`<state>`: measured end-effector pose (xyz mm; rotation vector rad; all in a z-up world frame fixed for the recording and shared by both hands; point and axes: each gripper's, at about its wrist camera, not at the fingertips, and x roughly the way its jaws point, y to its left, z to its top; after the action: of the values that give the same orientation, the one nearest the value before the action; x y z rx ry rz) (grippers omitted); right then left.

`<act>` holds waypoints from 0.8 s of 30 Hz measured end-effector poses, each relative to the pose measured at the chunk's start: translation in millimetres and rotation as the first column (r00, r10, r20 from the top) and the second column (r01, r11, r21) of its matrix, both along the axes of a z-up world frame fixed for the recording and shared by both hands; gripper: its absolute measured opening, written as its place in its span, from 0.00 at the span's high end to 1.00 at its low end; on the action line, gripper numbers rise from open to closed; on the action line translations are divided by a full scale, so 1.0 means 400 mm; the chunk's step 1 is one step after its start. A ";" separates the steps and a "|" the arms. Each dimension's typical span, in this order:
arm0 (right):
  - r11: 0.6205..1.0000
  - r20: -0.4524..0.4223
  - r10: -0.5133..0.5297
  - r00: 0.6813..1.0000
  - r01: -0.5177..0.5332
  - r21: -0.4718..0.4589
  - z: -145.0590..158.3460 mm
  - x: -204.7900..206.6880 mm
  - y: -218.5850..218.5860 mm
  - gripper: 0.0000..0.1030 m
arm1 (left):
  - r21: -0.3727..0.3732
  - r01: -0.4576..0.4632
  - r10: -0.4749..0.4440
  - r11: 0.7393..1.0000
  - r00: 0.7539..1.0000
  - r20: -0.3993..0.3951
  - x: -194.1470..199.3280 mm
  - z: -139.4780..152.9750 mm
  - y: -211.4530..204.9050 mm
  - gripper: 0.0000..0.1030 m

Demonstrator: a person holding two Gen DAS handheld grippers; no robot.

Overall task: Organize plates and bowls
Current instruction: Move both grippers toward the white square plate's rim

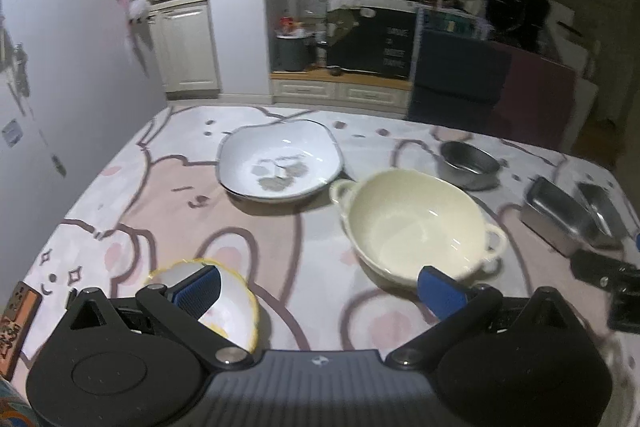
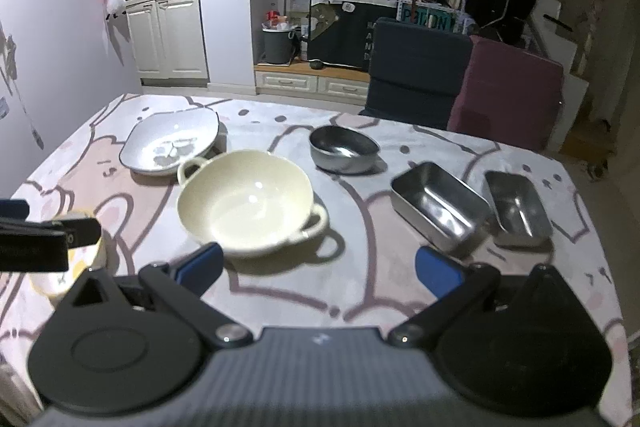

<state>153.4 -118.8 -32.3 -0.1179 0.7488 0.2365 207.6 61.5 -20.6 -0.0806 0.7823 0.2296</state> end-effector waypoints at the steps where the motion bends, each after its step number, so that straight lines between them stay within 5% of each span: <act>1: 1.000 0.002 0.005 1.000 -0.005 0.000 0.004 0.016 0.008 0.00 | 0.005 -0.010 0.010 1.000 1.000 0.001 0.011 0.001 0.007 0.00; 24: 0.994 0.101 0.102 0.990 -0.107 0.039 0.040 0.378 0.205 0.00 | 0.128 -0.119 0.107 0.985 0.990 0.094 0.283 0.068 0.122 0.00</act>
<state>304.5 -36.6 -16.3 -0.1257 0.6391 0.3445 320.7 110.4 6.7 -0.0090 0.6753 0.3832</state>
